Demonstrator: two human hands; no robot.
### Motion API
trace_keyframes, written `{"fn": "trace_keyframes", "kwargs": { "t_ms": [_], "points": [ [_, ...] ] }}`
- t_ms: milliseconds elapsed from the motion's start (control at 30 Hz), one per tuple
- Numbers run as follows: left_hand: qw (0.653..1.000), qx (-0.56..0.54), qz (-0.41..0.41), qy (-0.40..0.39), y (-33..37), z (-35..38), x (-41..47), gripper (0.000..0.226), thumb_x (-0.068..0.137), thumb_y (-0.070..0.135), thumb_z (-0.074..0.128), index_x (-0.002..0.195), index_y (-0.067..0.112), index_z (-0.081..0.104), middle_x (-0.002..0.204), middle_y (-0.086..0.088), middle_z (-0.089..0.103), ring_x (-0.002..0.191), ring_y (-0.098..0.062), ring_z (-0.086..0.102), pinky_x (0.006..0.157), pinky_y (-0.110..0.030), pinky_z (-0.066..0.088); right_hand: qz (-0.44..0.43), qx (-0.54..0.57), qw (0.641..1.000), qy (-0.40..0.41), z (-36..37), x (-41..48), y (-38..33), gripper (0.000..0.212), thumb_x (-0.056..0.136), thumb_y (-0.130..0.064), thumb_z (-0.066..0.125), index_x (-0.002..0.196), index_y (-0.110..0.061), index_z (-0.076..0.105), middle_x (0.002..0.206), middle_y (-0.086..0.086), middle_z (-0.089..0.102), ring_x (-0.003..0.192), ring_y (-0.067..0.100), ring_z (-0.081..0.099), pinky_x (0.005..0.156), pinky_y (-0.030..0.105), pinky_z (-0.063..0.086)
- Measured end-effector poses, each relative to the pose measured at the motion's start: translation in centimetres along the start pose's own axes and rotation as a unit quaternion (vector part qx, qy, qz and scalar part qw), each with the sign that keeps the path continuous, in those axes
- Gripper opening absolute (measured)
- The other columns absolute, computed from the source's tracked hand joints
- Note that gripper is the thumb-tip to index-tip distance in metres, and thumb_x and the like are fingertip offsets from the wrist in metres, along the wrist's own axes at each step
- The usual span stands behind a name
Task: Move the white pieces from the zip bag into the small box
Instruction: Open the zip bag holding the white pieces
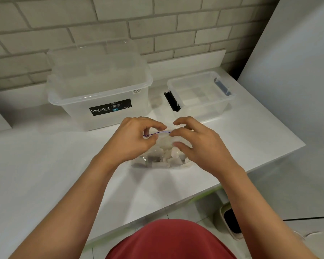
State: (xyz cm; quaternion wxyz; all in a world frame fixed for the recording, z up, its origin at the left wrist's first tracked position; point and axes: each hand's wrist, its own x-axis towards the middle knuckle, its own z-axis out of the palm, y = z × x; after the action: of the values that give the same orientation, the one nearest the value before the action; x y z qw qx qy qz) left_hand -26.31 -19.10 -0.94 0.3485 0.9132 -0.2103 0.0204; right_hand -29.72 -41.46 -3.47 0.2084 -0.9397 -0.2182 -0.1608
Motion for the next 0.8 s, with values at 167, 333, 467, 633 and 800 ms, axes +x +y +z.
{"fn": "trace_keyframes", "kwargs": {
  "t_ms": [167, 333, 467, 633, 800],
  "points": [
    [0.999, 0.033, -0.023, 0.037, 0.1, 0.7, 0.2, 0.029, 0.092, 0.010, 0.070, 0.114, 0.027, 0.078, 0.090, 0.016, 0.073, 0.067, -0.007, 0.054, 0.073, -0.006, 0.036, -0.051, -0.026, 0.997, 0.059, 1.0, -0.2, 1.0, 0.005, 0.092, -0.024, 0.077, 0.089, -0.021, 0.079, 0.128, 0.002, 0.066, 0.114, 0.029, 0.059, 0.078, 0.042, 0.054],
    [0.995, 0.065, -0.007, 0.077, -0.7, 0.7, 0.7, 0.035, 0.095, 0.003, 0.062, 0.116, 0.027, 0.077, 0.112, 0.008, 0.077, 0.082, -0.008, 0.059, 0.079, -0.006, 0.034, -0.029, 0.033, 0.999, 0.020, 0.9, -0.6, 1.1, 0.009, 0.090, -0.034, 0.079, 0.089, -0.025, 0.082, 0.149, 0.002, 0.053, 0.139, 0.032, 0.040, 0.106, 0.047, 0.044],
    [0.995, 0.069, -0.012, 0.067, -0.2, 0.9, 0.6, 0.037, 0.096, 0.000, 0.055, 0.112, 0.024, 0.079, 0.113, 0.007, 0.077, 0.098, -0.017, 0.062, 0.084, -0.015, 0.038, 0.136, 0.183, 0.973, 0.039, 0.3, -0.4, -0.2, 0.028, 0.088, -0.057, 0.070, 0.084, -0.031, 0.081, 0.150, -0.013, 0.048, 0.142, 0.012, 0.034, 0.106, 0.023, 0.039],
    [0.996, 0.047, 0.004, 0.075, 0.7, 1.1, 0.8, 0.032, 0.095, 0.006, 0.062, 0.116, 0.025, 0.077, 0.117, 0.013, 0.075, 0.076, 0.004, 0.051, 0.079, 0.001, 0.033, 0.204, 0.097, 0.967, 0.118, 1.4, 0.8, -0.7, 0.030, 0.085, -0.049, 0.079, 0.072, -0.023, 0.071, 0.136, -0.010, 0.057, 0.129, 0.017, 0.047, 0.083, 0.030, 0.048],
    [0.996, 0.061, -0.010, 0.062, 0.1, 0.3, 1.1, 0.040, 0.092, 0.003, 0.064, 0.118, 0.029, 0.076, 0.119, 0.012, 0.074, 0.094, -0.009, 0.057, 0.084, -0.015, 0.038, 0.081, 0.103, 0.991, 0.036, -0.7, 0.5, 0.6, 0.048, 0.087, -0.068, 0.065, 0.120, -0.035, 0.073, 0.148, -0.011, 0.046, 0.121, 0.015, 0.054, 0.089, 0.039, 0.054]
  ]
}}
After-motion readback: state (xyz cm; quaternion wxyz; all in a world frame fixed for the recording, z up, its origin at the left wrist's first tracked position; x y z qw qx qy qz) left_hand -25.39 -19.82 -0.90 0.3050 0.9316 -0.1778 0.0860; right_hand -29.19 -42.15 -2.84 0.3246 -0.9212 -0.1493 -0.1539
